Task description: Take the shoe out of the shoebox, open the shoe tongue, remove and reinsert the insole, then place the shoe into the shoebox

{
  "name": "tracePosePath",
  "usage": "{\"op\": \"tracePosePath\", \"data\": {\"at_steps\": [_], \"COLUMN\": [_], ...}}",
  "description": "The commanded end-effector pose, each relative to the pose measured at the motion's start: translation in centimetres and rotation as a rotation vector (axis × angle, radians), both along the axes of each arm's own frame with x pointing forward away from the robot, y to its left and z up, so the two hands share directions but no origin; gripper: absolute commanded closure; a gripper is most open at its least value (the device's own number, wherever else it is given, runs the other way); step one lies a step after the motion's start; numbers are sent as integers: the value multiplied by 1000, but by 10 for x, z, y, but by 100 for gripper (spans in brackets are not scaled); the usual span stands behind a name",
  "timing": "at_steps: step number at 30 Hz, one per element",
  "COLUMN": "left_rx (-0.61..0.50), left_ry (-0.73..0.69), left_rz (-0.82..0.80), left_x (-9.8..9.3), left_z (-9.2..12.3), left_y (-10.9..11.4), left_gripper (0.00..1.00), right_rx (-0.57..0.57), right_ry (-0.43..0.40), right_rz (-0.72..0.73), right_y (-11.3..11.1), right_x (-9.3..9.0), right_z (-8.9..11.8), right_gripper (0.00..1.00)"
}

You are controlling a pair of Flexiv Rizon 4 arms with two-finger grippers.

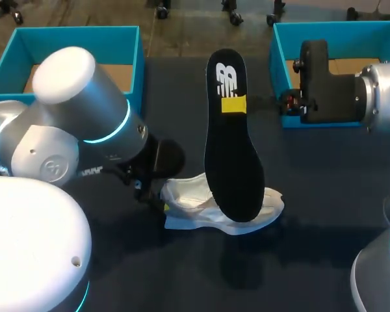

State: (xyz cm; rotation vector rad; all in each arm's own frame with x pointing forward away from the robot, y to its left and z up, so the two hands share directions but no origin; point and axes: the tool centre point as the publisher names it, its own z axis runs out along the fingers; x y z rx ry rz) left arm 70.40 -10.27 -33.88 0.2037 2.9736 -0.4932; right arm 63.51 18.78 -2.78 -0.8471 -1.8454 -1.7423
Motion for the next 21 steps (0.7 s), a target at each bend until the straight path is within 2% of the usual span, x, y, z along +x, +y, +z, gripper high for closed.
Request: {"op": "tracePosePath", "data": {"at_steps": [1, 11, 21], "left_rx": [95, 186, 194], "left_ry": [-4, -18, -3], "left_rz": [-11, 48, 96], "left_x": [-10, -14, -7], "left_z": [9, 6, 7], "left_y": [-5, -22, -35], "left_gripper": [0, 0, 0], "right_rx": [-1, -1, -1], "right_ry": [1, 1, 1], "right_rz": [-2, -2, -2], "right_y": [2, 2, 2], "right_x": [-1, -1, -1], "right_z": [-1, -1, -1], "right_gripper": [100, 100, 100]}}
